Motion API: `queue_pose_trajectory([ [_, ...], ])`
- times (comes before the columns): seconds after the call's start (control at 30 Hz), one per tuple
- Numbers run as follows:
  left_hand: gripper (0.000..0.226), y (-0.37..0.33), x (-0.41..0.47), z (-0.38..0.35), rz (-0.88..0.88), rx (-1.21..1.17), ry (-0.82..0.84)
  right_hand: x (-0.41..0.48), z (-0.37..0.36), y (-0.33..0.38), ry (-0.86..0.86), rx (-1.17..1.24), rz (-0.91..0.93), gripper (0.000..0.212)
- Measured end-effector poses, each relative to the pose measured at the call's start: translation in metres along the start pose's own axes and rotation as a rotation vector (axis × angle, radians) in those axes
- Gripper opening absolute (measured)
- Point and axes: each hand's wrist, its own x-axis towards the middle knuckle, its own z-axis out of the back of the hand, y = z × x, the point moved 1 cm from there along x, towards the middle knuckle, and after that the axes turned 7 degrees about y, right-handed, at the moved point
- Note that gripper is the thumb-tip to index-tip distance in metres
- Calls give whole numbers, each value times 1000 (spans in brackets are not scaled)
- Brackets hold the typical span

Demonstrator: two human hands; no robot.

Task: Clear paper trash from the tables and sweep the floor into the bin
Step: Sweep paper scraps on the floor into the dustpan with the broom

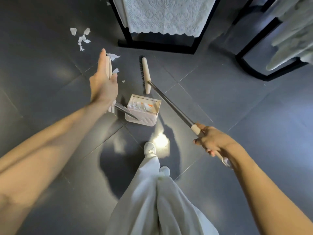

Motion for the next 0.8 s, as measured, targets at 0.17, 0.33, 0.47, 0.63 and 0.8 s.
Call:
queue_pose_trajectory([
  [0.17,66,15,-16,9,-55,-17,75,2,-24,1,-139,-212,-1,68],
  [0.33,67,17,-17,9,-43,-2,94,7,-82,-3,-35,-148,-58,47],
  [0.47,66,22,-19,14,-41,-10,98,-10,-91,-15,59,57,-68,53],
  [0.63,67,57,-14,55,-65,-5,56,-25,-93,6,2,290,-31,60],
  [0.8,67,106,19,124,-77,33,40,-6,-110,87,-73,273,15,59],
])
